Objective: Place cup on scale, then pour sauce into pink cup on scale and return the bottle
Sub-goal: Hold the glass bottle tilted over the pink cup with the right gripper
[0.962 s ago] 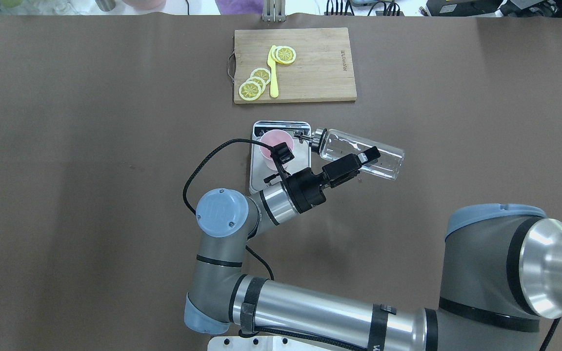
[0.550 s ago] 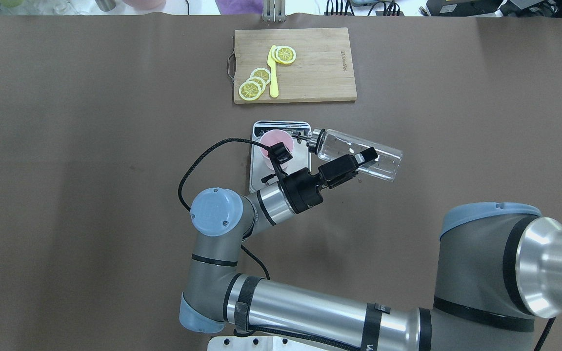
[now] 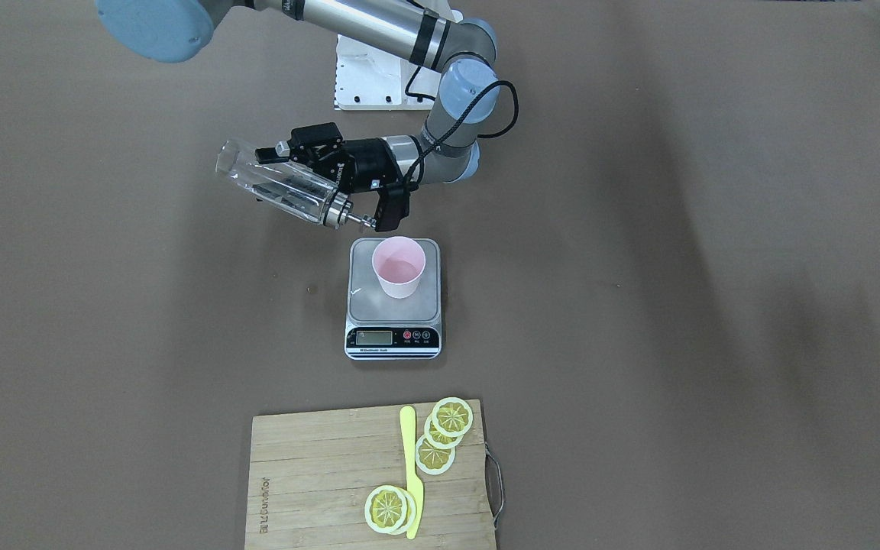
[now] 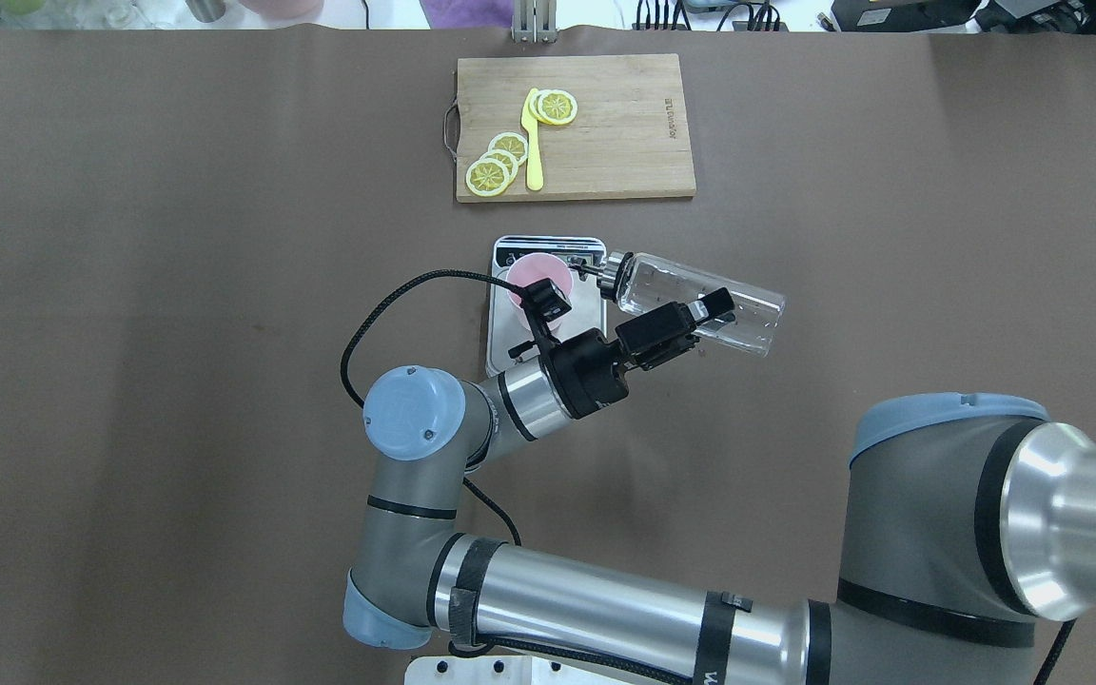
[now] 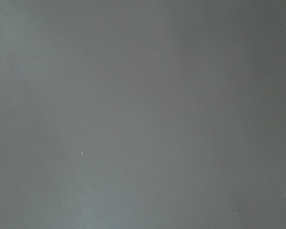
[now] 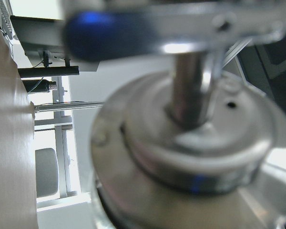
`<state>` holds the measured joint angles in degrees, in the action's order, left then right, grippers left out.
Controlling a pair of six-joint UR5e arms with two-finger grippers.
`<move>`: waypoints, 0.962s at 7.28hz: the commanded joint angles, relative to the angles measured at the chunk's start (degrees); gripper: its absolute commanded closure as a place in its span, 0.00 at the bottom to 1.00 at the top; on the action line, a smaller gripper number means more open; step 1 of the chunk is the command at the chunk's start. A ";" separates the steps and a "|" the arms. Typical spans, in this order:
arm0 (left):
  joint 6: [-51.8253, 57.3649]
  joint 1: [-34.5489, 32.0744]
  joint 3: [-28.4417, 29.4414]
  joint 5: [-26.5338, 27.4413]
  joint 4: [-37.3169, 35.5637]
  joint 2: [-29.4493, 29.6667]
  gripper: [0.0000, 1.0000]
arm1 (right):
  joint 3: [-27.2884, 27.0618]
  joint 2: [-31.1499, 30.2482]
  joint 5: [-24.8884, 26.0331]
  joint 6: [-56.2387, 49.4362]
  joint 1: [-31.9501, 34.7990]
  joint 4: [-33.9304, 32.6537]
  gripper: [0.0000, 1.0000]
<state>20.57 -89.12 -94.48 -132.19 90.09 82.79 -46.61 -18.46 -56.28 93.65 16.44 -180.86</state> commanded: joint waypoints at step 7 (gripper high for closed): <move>0.00 0.00 0.00 -0.09 0.00 0.00 0.02 | 1.52 1.15 -1.55 -0.05 -0.18 -2.30 1.00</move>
<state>20.57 -89.12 -94.48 -132.21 90.05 82.79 -45.09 -17.32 -57.82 93.65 16.26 -183.15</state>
